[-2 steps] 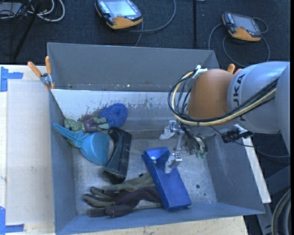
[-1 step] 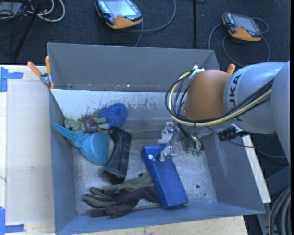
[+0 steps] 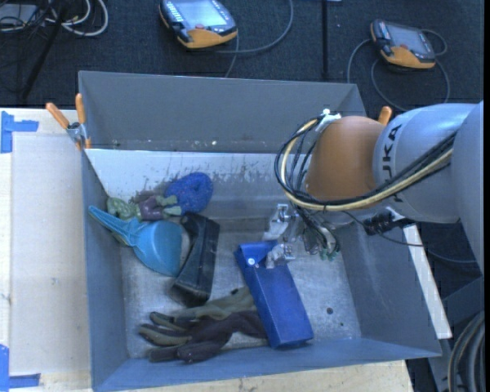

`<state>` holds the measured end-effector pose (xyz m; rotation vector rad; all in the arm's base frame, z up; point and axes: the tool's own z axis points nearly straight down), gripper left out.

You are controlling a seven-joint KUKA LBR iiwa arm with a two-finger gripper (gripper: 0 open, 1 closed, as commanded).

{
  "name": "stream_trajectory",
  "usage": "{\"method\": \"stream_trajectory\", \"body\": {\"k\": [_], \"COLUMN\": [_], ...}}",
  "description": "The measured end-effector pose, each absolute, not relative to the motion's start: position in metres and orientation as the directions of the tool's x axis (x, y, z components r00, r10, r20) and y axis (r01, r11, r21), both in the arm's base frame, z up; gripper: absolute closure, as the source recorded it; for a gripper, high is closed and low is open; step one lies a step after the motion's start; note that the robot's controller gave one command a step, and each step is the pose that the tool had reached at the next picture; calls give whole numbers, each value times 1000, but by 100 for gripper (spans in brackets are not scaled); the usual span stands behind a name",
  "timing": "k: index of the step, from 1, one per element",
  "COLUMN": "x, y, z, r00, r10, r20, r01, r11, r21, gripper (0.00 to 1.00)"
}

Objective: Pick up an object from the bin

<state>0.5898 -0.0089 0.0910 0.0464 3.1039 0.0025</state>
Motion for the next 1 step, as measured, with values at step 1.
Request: {"method": "stream_trajectory", "body": {"k": [1], "x": [588], "y": [4], "z": [217], "r00": [-1000], "r10": [23], "r20": [-1], "r01": [23], "r11": [1000], "r21": [0], "gripper": [100]}}
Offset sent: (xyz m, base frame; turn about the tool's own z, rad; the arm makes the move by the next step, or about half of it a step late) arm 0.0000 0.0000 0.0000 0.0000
